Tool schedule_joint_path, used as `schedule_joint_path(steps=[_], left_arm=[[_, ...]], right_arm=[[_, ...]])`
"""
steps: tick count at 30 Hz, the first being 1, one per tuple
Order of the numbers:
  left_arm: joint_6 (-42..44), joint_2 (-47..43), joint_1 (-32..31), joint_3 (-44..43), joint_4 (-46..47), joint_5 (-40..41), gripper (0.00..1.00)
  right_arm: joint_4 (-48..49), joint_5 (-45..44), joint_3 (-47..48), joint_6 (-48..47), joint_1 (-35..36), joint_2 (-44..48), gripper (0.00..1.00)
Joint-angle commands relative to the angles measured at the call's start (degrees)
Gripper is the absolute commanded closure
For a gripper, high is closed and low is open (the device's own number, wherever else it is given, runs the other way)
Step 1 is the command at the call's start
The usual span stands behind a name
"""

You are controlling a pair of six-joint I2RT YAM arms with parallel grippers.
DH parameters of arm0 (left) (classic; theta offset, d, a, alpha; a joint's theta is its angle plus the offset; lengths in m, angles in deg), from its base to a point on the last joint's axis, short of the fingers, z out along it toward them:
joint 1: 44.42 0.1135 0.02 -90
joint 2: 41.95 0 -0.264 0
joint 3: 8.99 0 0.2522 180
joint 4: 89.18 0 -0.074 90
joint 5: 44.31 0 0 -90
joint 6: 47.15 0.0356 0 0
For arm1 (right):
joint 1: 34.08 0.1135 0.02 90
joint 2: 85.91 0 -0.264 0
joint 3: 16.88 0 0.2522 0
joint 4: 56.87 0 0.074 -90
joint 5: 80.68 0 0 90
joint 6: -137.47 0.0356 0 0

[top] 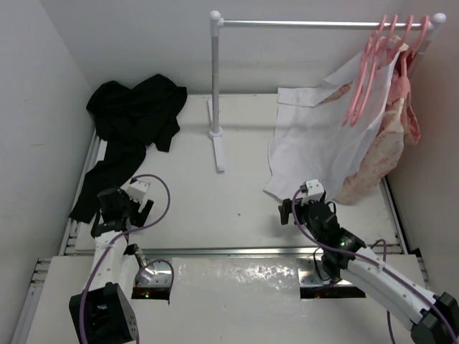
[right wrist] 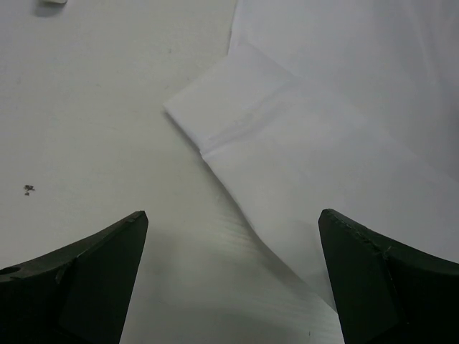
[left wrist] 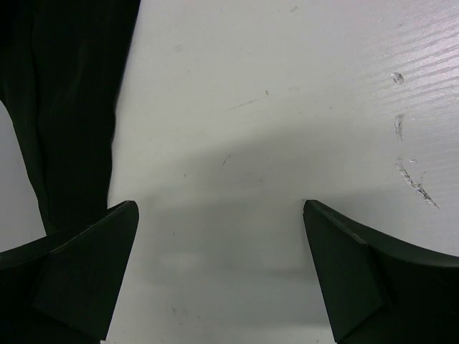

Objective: Place the shirt on the hanger

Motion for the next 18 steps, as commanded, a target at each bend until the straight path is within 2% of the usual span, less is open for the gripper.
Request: schedule_joint_path(steps=[1,3,7,10,12,13,14,15,17,18], left_arm=[[0.3,0.1,0.0,0.2,-0.5,0.2,0.00],[0.6,0.4,0.0,-0.5,-1.1,-1.2,0.00],[0.9,1.9,0.0,-7.5,-5.6,-7.4,0.00],[-2.5,4.9,-0.1,-14.7,-6.6,-13.1,0.00],[-4.5,8.9,0.0,-18.7,-5.7,-16.2,0.03],[-7.6,10.6,0.0,-22.8,-3.5,-16.5,0.05],[-9.1,14.7,0.0,-24.7,-2.2,-16.1,0.09],[-10.6,17.1,-0.1,-28.5,-0.8,-15.8,0.21],[-14.4,25.0,-0.2,-32.1,3.9,-14.8,0.27],[-16.4,28.2,-0.5,-36.0,5.2,-14.6,0.26]], right_arm=[[1.2,0.3,-6.8,0.2,0.4,1.4,0.01],[1.9,2.5,-7.2,0.1,0.4,2.6,0.01],[9.0,9.2,-8.9,0.3,0.4,6.1,0.01],[13.6,16.5,-7.3,-1.2,0.3,5.0,0.01],[12.9,16.4,-3.9,-1.7,0.3,2.2,0.01],[12.1,15.9,-3.0,-2.0,0.3,1.2,0.04],[12.0,14.7,-2.9,-2.3,0.4,0.2,0.20],[12.1,14.4,-0.2,-2.8,0.5,-1.8,0.30],[13.9,13.5,0.7,-3.5,0.3,-3.6,0.51],[14.8,13.4,0.8,-3.7,0.4,-5.1,0.50]])
